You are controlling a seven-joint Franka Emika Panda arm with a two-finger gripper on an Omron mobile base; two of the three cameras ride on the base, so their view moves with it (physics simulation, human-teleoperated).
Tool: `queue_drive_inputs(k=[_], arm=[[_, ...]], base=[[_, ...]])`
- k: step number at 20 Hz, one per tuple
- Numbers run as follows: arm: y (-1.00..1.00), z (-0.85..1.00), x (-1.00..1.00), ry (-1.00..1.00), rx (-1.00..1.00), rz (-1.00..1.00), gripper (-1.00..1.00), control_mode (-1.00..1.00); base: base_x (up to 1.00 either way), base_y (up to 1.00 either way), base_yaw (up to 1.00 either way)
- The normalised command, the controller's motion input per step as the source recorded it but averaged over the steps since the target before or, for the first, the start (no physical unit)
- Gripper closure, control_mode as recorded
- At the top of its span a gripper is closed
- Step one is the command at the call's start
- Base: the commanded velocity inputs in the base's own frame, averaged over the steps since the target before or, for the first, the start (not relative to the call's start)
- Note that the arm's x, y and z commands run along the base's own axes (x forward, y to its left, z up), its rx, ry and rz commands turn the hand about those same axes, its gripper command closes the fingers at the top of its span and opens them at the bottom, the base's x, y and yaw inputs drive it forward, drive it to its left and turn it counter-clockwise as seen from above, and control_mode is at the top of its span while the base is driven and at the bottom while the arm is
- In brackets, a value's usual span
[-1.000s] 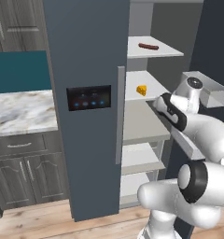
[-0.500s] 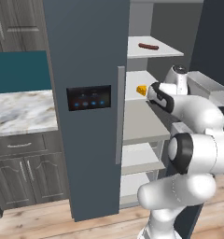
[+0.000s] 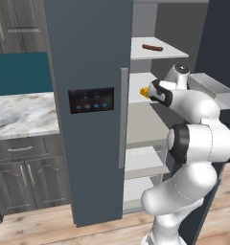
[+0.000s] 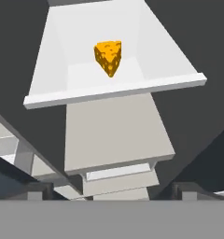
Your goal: Retrieve the sausage and cheese from the fridge and place them on the cutting board on the counter.
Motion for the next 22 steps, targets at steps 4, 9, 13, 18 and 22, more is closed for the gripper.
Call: queue_drive_inputs(k=[4, 9, 13, 18, 22], arm=[[0.0, -0.02, 0.26, -0.22, -0.01, 0.12, -1.0, -1.0], [0.0, 0.0, 0.26, -0.11, -0.02, 0.05, -1.0, -1.0], [-0.05, 0.05, 0.46, 0.02, 0.0, 0.06, -1.0, -1.0], [-0.01, 0.02, 0.5, 0.0, 0.0, 0.07, -1.0, -1.0], [-0.05, -0.02, 0.33, 0.0, 0.0, 0.03, -1.0, -1.0]], base=[[0.0, 0.0, 0.0], [0.0, 0.0, 0.0], [0.0, 0.0, 0.0], [0.0, 0.0, 0.0], [0.0, 0.0, 0.0]])
